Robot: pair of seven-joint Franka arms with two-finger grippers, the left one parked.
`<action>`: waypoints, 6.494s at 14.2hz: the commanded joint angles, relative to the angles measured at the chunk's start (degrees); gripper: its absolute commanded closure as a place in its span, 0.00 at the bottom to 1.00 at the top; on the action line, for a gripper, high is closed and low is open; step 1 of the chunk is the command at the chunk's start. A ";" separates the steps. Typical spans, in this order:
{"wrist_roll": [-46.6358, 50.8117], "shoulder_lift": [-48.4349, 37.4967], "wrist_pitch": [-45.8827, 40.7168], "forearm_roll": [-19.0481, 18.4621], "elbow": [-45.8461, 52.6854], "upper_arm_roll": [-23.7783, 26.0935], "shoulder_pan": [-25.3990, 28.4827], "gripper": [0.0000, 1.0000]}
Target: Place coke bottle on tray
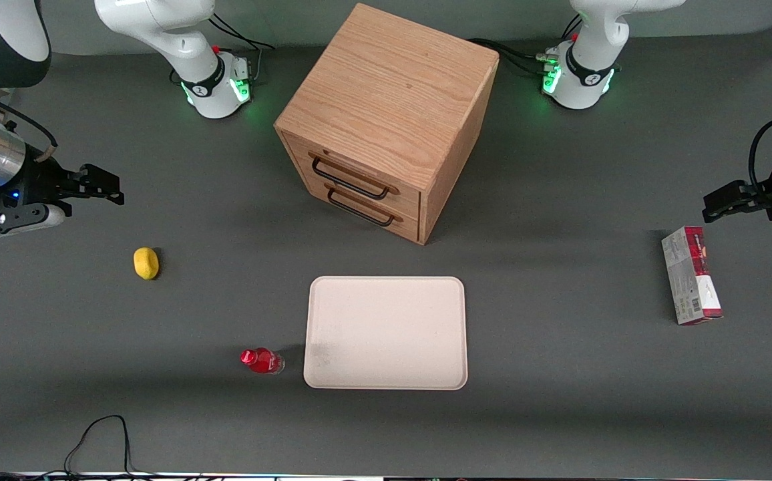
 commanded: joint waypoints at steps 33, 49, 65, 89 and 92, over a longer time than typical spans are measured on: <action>25.01 39.58 -9.21 2.84 47.15 4.47 7.48 0.00; 25.89 53.21 16.11 -2.96 47.23 4.21 9.33 0.00; 28.35 54.80 16.55 -2.70 47.15 4.47 9.77 1.00; 41.04 40.18 -2.83 -1.47 48.11 10.43 6.87 1.00; 47.84 45.37 10.18 -1.55 48.11 11.24 8.36 1.00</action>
